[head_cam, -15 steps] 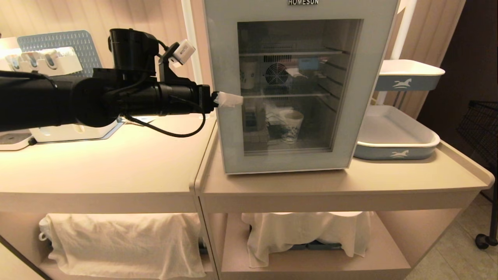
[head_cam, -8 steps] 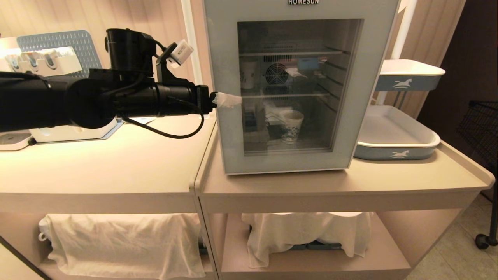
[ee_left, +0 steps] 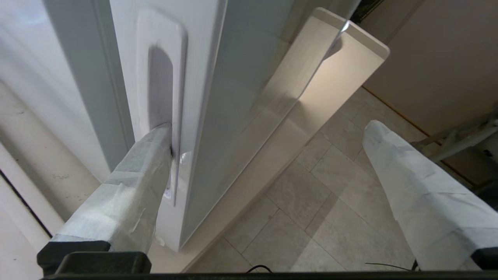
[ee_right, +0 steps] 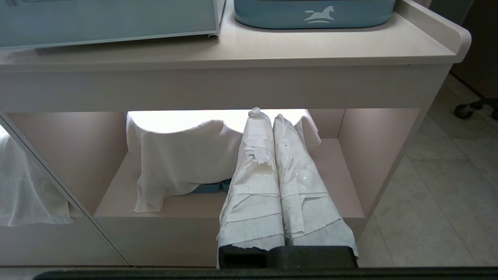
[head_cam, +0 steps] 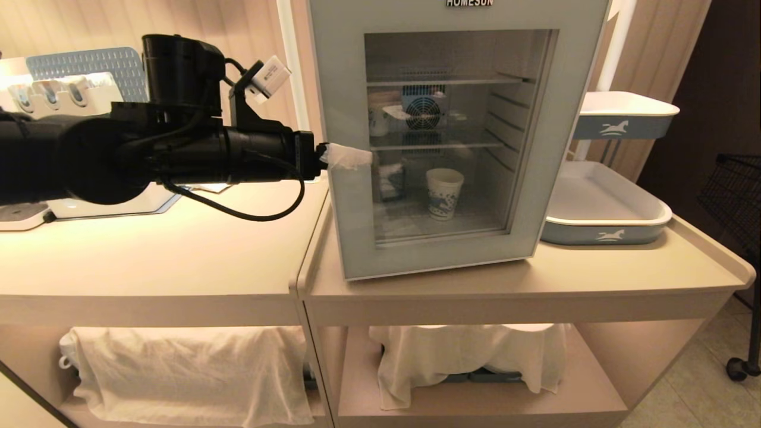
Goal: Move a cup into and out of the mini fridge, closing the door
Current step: Open the freezer door
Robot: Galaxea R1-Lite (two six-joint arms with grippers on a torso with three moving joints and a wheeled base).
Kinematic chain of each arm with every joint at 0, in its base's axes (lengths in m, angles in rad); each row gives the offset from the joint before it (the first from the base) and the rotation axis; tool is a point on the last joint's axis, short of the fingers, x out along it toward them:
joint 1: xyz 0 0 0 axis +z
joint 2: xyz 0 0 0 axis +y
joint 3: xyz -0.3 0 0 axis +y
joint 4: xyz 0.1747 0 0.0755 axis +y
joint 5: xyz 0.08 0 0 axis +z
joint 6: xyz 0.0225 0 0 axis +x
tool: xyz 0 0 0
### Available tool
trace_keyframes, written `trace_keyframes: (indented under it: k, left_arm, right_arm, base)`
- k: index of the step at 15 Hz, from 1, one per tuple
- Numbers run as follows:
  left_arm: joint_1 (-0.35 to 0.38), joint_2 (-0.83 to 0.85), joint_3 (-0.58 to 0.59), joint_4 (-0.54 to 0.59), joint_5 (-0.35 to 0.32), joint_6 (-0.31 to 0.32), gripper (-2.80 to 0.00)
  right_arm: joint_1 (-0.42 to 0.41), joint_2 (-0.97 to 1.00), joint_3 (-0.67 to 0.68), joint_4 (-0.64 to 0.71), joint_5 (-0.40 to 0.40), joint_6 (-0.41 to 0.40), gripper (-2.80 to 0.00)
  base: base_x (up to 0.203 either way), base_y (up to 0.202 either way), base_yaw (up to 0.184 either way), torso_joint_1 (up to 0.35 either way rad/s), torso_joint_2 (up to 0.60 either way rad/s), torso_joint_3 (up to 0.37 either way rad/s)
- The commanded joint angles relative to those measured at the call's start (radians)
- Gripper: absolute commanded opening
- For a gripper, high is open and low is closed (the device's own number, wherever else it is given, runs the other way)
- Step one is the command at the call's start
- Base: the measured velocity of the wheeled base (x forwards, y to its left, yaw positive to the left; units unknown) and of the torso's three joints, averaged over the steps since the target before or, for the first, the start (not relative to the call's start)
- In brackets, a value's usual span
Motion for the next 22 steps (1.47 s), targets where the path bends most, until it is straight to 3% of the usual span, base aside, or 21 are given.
trace_keyframes:
  k: [1,10,13,16,22]
  left_arm:
    - [-0.012,-0.052,0.026,0.004,-0.002,-0.004,0.0]
    - [-0.088,-0.377,0.337,0.006,-0.029,-0.111,0.0]
    - [-0.006,-0.452,0.449,0.013,-0.013,-0.111,0.0]
    - [0.078,-0.472,0.474,0.026,0.022,-0.108,0.0]
    - [0.122,-0.448,0.484,0.015,0.028,-0.107,0.0]
  right_arm:
    - [0.0,0.001,0.0,-0.001,0.0,0.0,-2.8]
    - [0.0,0.001,0.0,-0.001,0.0,-0.001,-2.8]
    - [0.001,0.001,0.0,-0.001,0.0,0.0,-2.8]
    - [0.001,0.001,0.0,-0.001,0.0,0.0,-2.8]
    - [-0.001,0.001,0.0,-0.001,0.0,0.0,-2.8]
  base:
    - [0.0,0.0,0.0,0.0,0.0,0.0]
    - [0.0,0.0,0.0,0.0,0.0,0.0]
    - [0.0,0.0,0.0,0.0,0.0,0.0]
    - [0.0,0.0,0.0,0.0,0.0,0.0]
    - [0.0,0.0,0.0,0.0,0.0,0.0]
